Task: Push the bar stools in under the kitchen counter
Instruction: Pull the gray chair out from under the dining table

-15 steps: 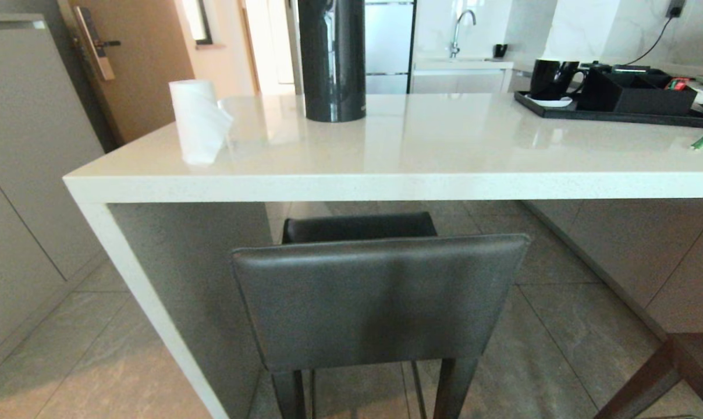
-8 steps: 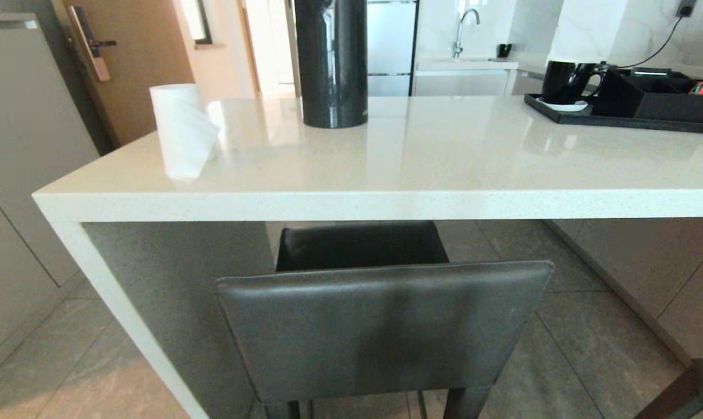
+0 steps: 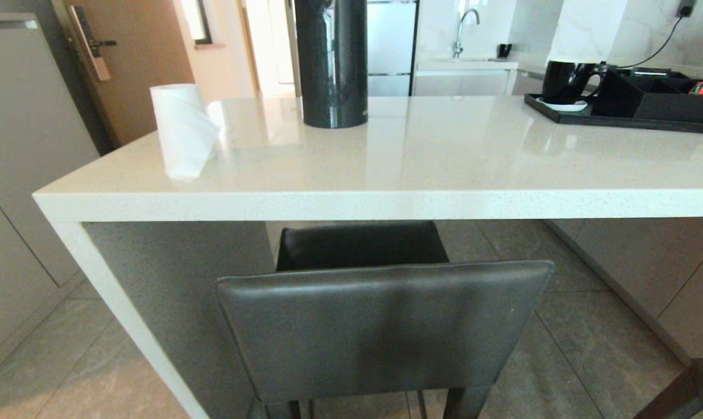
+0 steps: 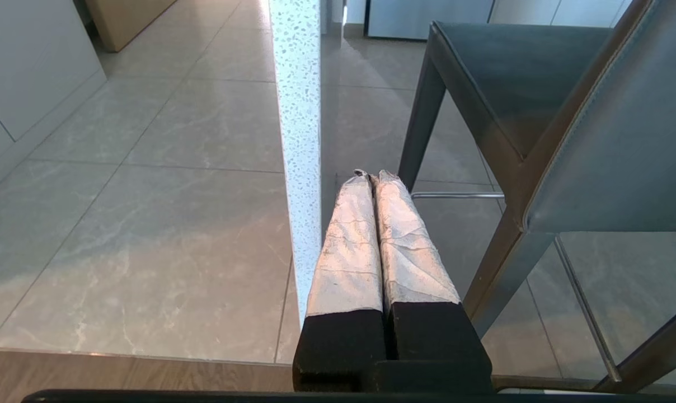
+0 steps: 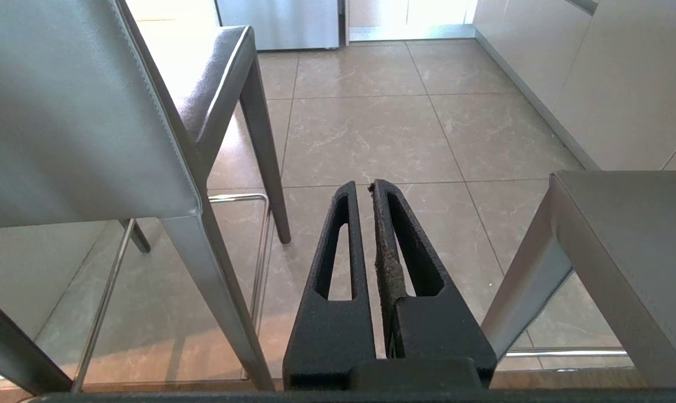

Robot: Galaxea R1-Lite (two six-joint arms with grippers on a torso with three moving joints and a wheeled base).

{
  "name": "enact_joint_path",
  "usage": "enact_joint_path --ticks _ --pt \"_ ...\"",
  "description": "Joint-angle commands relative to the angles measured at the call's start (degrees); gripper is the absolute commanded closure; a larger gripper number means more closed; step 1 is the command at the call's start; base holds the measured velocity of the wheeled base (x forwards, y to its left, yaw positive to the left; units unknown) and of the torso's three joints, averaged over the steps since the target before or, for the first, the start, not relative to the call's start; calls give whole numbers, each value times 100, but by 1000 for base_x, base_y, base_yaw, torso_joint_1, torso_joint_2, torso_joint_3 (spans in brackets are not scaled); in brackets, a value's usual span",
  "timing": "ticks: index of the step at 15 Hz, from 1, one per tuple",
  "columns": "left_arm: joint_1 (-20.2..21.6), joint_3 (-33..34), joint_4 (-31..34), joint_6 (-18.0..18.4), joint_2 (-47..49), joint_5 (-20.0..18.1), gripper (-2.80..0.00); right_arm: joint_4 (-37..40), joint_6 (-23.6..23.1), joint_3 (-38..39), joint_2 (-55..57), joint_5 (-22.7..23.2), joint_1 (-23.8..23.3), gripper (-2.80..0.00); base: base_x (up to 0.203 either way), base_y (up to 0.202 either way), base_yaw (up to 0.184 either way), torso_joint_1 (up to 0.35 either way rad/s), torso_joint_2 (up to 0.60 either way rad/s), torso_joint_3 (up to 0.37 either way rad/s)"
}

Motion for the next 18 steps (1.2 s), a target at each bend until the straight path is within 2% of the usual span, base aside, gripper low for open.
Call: enact_joint_path --ticks 1,2,3,18 --pt "1 -1 2 -2 7 5 0 1 -5 -1 9 2 0 0 0 0 0 0 0 0" --pt "1 -1 2 -2 7 5 -280 1 -6 7 9 2 0 0 0 0 0 0 0 0" --pt "1 -1 2 -2 7 5 -280 1 -9 -1 9 2 0 -280 0 0 0 0 0 0" --pt "27 8 -50 -20 16 13 -280 -4 0 -1 -8 11 0 -280 0 0 0 0 0 0"
